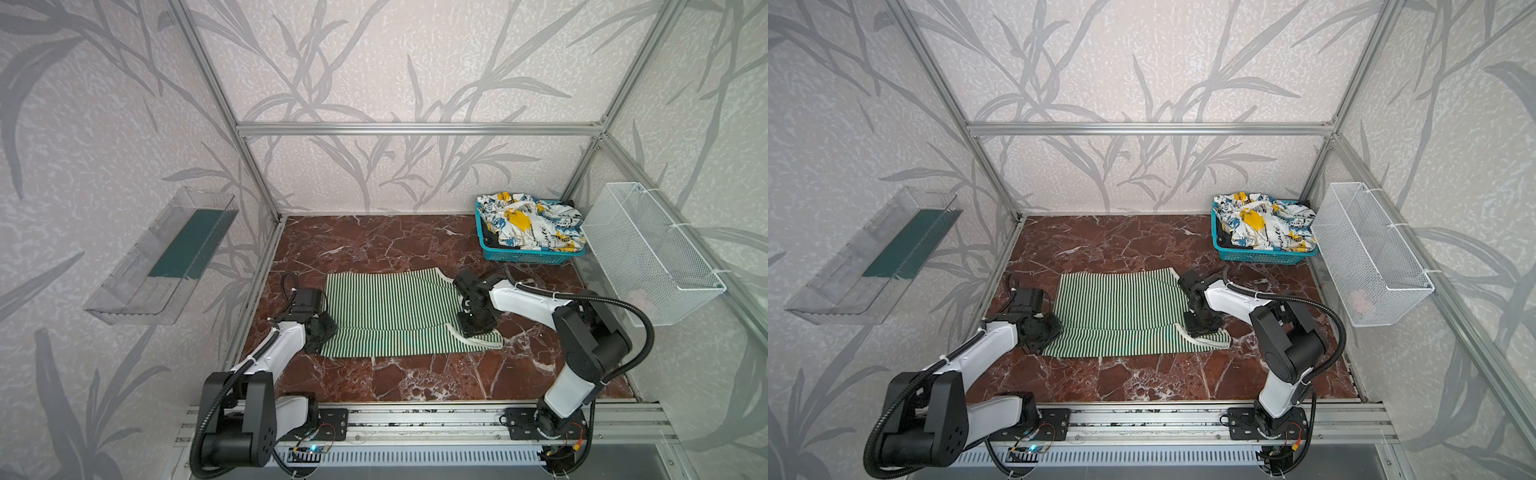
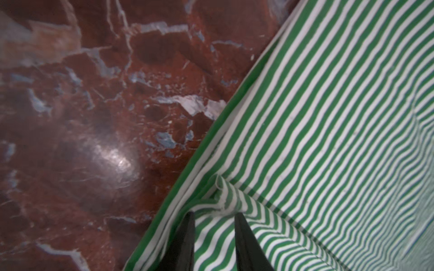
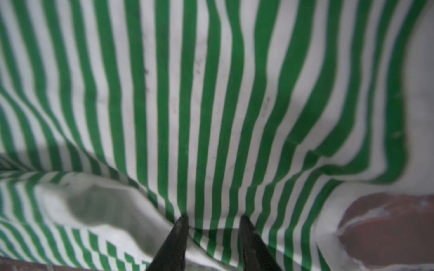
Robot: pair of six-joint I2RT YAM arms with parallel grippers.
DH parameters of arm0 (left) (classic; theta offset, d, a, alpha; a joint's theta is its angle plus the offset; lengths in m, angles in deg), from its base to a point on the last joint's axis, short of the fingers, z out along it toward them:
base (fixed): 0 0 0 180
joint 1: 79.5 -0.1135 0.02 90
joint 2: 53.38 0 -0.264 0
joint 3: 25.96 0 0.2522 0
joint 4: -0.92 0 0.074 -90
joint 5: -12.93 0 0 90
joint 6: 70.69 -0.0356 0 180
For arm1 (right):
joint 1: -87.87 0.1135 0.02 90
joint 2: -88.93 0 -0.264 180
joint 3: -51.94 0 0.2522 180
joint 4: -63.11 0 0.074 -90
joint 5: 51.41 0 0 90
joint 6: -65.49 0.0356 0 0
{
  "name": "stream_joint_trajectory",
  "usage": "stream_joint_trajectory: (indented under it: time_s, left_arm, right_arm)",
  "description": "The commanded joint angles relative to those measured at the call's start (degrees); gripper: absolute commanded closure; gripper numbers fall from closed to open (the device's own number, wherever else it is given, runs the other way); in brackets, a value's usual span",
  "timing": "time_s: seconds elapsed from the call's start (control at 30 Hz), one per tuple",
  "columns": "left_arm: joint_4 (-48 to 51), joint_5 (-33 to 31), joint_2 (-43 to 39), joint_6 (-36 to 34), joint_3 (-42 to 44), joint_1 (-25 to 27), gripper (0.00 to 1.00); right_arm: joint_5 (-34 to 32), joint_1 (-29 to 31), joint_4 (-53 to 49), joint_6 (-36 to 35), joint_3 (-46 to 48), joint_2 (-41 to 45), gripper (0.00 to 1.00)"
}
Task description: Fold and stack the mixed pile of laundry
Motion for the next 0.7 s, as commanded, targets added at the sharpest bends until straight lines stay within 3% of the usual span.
stream_joint_trajectory:
  time_s: [0.0,0.23,0.37,0.5,0.67]
  left_arm:
    - [3.18,-1.32,-1.25,2.95,4.11,0.17,0.69]
    - [9.17,-2.44,-13.74,7.17,8.15,0.24,0.68]
    - [10.63,-3.54,-17.75,7.32,5.35,0.29,0.67]
    - [11.8,-6.93,-13.24,-0.65,-4.73,0.08,0.5]
    - [7.76,-7.13,2.06,-10.92,-18.42,-0.48,0.39]
  right_arm:
    - [0.51,-0.44,-1.08,1.87,3.14,0.01,0.62]
    - [0.01,-1.31,-4.74,1.59,5.96,6.86,0.62]
    - [0.54,-1.36,-5.85,-3.8,0.84,8.47,0.59]
    - [0.95,-1.36,-4.76,-11.67,-8.21,5.77,0.54]
    - [1.11,-1.36,-0.25,-19.57,-19.72,-3.29,0.45]
